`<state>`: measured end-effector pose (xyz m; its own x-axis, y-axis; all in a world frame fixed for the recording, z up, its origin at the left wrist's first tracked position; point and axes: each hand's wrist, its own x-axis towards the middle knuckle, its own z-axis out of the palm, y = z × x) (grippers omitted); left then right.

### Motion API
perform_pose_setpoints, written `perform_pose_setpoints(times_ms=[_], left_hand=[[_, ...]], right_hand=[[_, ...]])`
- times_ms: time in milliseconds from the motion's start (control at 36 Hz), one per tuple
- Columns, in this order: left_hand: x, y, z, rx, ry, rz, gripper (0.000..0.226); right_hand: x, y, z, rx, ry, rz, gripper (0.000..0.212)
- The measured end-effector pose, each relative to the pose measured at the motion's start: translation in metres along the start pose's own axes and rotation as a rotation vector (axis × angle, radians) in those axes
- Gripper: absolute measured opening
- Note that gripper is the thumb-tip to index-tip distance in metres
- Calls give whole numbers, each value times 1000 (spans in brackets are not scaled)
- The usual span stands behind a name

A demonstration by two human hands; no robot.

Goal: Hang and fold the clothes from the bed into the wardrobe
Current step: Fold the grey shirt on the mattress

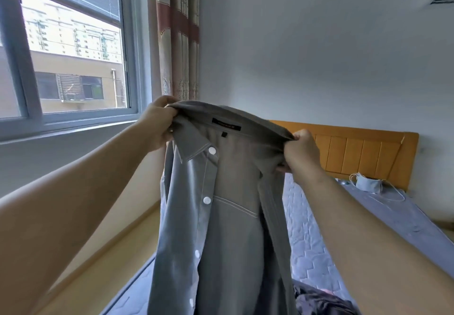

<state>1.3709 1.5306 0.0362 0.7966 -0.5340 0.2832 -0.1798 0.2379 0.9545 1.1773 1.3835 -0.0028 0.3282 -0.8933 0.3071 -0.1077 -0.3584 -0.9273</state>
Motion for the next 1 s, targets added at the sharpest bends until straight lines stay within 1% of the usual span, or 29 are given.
perform_pose_setpoints(times_ms=[111, 167, 222, 278, 361, 444, 500, 583, 694, 722, 750, 806, 861, 944, 1000], left_hand=[[-9, 11, -12, -106, -24, 72, 32], [-12, 17, -20, -165, -11, 113, 32], [-14, 25, -29, -224, -3, 147, 30], [-17, 33, -39, -274, -1, 187, 30], [-18, 47, -63, -269, 6, 287, 31], [-18, 53, -87, -303, 2, 384, 30], [-16, 51, -101, -330, -9, 403, 28], [-11, 40, -116, -315, -14, 358, 28], [2, 1, -124, -232, -44, 237, 27], [7, -11, -124, -210, -48, 199, 26], [12, -24, -124, -190, -48, 162, 25], [21, -50, -123, -153, -57, 100, 22], [32, -76, -120, -128, -73, 46, 22], [52, -119, -112, -97, -91, -58, 22], [70, -149, -105, -65, -103, -124, 23]], right_hand=[[-11, -21, 11, 339, -1, 114, 30], [-16, -32, 20, 413, 3, 150, 33], [-22, -42, 29, 425, 38, 152, 38], [-33, -54, 38, 459, 77, 95, 37], [-57, -73, 58, 515, 181, -82, 32], [-77, -89, 77, 504, 307, -240, 28], [-88, -95, 87, 486, 373, -314, 22], [-99, -92, 101, 444, 434, -361, 15], [-101, -66, 124, 356, 462, -252, 5], [-100, -56, 130, 322, 471, -214, 9], [-98, -46, 135, 283, 470, -182, 12], [-91, -25, 145, 220, 457, -139, 8], [-80, -2, 154, 167, 443, -103, 12], [-57, 34, 167, 94, 392, -39, 7], [-37, 60, 178, 28, 359, 6, 10]])
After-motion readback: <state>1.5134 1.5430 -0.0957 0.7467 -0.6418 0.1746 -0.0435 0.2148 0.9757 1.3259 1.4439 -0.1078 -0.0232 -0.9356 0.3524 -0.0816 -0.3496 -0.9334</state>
